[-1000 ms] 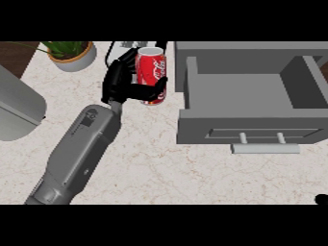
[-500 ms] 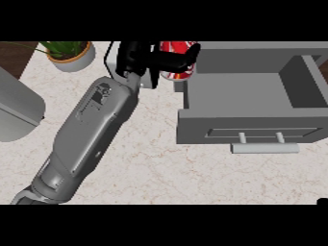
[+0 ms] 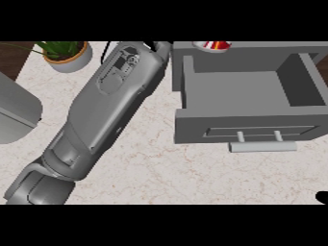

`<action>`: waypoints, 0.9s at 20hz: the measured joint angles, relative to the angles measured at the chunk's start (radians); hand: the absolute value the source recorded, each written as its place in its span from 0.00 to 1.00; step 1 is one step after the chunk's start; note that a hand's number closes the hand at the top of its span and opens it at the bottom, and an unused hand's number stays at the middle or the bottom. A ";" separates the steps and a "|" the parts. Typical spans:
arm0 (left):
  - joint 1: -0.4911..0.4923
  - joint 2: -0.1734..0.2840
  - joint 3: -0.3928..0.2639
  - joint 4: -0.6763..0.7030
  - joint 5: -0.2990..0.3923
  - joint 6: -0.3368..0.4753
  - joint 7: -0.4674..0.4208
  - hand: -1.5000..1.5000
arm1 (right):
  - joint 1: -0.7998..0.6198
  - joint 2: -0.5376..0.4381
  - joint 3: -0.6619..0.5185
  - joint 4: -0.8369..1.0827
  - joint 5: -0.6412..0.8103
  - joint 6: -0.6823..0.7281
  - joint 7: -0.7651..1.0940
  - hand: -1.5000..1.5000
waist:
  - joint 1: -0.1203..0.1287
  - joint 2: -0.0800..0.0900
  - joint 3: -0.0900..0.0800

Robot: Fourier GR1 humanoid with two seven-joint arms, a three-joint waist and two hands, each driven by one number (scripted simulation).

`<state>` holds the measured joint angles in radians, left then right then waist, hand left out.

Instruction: Pick up the can, place it into the drawer and close the drawer

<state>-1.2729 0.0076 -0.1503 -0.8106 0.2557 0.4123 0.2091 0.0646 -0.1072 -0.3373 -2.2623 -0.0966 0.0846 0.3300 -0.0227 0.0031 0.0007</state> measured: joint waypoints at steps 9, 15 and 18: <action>-0.202 -0.006 -0.016 0.228 0.051 0.019 -0.004 1.00 | -0.044 -0.014 0.009 -0.009 0.003 -0.014 0.034 0.00 | -0.023 0.006 0.001; -0.266 -0.007 -0.080 0.335 0.118 0.058 -0.046 1.00 | -0.082 -0.031 0.014 0.002 -0.007 -0.012 0.052 0.00 | -0.047 0.012 0.002; -0.287 -0.007 -0.098 0.386 0.133 0.086 -0.072 0.00 | -0.074 -0.032 0.025 0.000 -0.002 -0.004 0.051 0.00 | -0.055 0.014 0.002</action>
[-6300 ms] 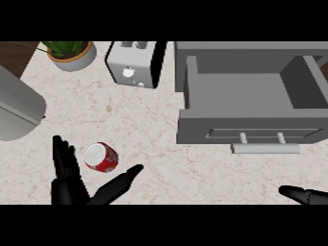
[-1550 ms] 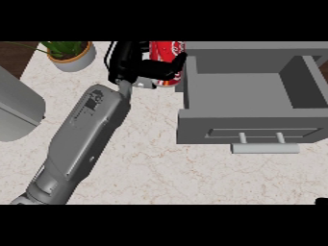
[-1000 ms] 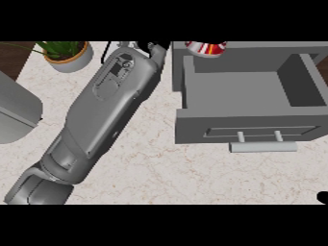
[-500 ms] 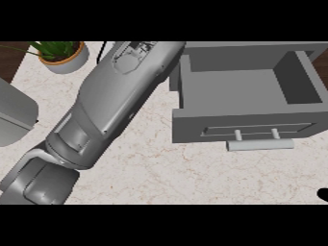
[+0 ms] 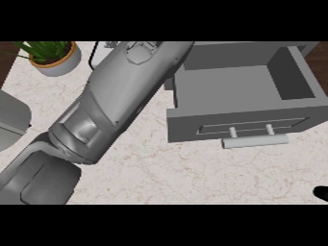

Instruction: Pick up the can, place it into the drawer and close the drawer

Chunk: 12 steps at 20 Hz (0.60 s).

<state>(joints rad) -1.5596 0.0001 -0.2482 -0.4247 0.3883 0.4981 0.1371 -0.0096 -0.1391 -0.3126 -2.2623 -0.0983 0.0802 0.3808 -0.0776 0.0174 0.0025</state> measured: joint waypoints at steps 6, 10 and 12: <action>-0.034 0.000 -0.033 0.062 0.037 0.075 -0.021 0.00 | -0.029 -0.021 -0.018 0.010 -0.016 -0.002 0.016 0.00 | -0.011 0.003 0.001; -0.048 0.000 -0.054 0.084 0.064 0.124 -0.041 0.00 | -0.036 -0.024 0.008 0.016 0.016 0.008 -0.010 0.00 | -0.026 0.008 0.001; -0.049 0.000 -0.058 0.096 0.075 0.139 -0.056 0.00 | -0.044 -0.037 0.016 0.019 0.039 0.016 -0.024 0.00 | -0.027 0.010 0.001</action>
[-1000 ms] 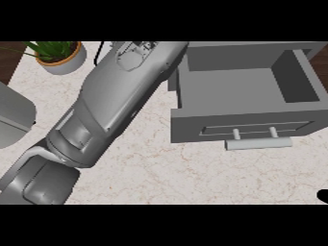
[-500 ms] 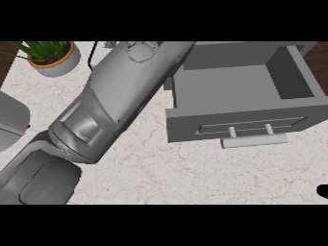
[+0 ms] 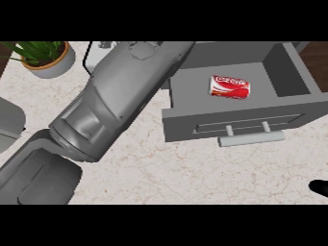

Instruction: Pick up the can, place it into the drawer and close the drawer

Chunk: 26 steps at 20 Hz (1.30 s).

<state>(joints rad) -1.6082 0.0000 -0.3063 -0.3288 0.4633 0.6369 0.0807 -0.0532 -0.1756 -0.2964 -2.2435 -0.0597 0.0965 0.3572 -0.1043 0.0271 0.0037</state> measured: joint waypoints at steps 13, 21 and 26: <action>-0.014 0.000 0.025 0.013 0.112 0.006 -0.056 0.00 | -0.119 -0.130 0.129 0.089 0.289 0.045 -0.097 0.00 | 0.022 0.005 -0.001; -0.043 0.000 0.021 0.031 0.134 0.017 -0.079 0.00 | -0.215 -0.156 0.276 0.306 0.573 -0.012 -0.211 0.00 | 0.056 0.002 -0.001; -0.037 0.001 0.014 0.047 0.124 0.001 -0.089 0.00 | -0.280 -0.139 0.362 0.477 0.730 -0.076 -0.260 0.00 | 0.078 -0.004 -0.002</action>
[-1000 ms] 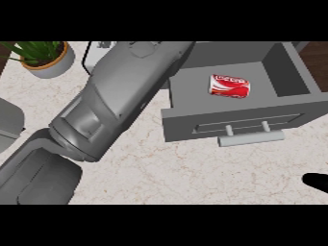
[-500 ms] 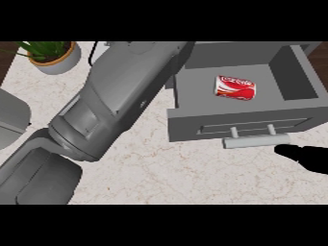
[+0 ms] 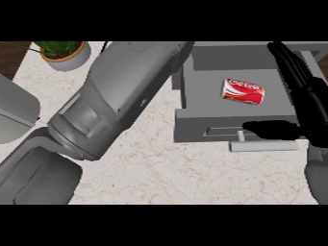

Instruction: Pick up the can, place it into the drawer and close the drawer

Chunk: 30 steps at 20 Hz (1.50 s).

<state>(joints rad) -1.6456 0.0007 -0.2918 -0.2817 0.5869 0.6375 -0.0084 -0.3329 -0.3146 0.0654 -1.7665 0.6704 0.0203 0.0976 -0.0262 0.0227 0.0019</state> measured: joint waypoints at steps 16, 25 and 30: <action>0.040 0.081 0.020 -0.061 -0.033 -0.044 0.058 0.00 | -0.288 0.108 0.040 0.709 0.312 -0.346 -0.139 0.00 | 0.057 -0.013 -0.001; 0.110 0.142 0.011 -0.149 -0.059 -0.067 0.110 0.00 | -0.522 0.138 -0.049 1.052 0.376 -0.559 -0.153 0.00 | 0.085 -0.013 -0.001; 0.170 0.194 0.002 -0.232 -0.064 -0.096 0.151 0.00 | -0.626 0.135 -0.084 1.190 0.394 -0.626 -0.156 0.00 | 0.108 -0.016 -0.002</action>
<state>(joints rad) -1.4755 0.1943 -0.2894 -0.5139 0.5231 0.5410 0.1422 -0.9588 -0.1799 -0.0188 -0.5769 1.0644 -0.6056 -0.0581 0.0817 0.0067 -0.0006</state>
